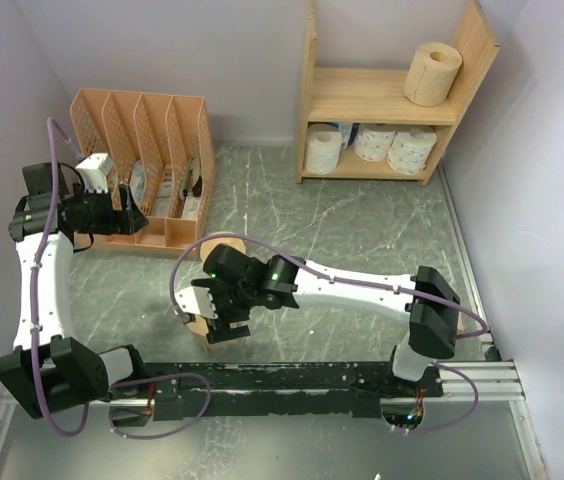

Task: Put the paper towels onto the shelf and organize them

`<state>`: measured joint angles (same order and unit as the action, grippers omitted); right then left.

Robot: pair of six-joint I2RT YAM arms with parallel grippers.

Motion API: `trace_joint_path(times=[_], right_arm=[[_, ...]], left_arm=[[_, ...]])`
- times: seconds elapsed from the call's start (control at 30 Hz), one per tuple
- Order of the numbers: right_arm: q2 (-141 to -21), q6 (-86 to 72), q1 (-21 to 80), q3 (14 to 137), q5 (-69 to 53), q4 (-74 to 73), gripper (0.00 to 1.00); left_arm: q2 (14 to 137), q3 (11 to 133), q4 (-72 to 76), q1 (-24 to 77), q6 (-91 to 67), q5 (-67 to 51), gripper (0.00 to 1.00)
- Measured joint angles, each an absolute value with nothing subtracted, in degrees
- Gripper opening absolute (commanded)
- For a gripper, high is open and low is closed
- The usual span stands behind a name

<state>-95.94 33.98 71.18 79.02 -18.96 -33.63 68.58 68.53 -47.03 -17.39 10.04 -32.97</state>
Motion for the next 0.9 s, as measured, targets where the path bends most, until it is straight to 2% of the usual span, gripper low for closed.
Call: trace_joint_path(times=[0.67,0.8,0.9], right_arm=[[-99.0,31.3,73.2,78.4,-18.2,-30.1,0.64],[-99.3,31.0,73.2,78.4,-18.3,-29.8,0.56],[-99.7,30.7,73.2,78.6,-18.3,-29.8,0.54]], left_arm=[[67.9,67.7,-47.0,-17.4,10.0,-32.6,0.95],[67.9,67.7,-47.0,-17.4,10.0,-32.6,0.95],[67.9,67.7,-47.0,-17.4,10.0,-32.6,0.95]])
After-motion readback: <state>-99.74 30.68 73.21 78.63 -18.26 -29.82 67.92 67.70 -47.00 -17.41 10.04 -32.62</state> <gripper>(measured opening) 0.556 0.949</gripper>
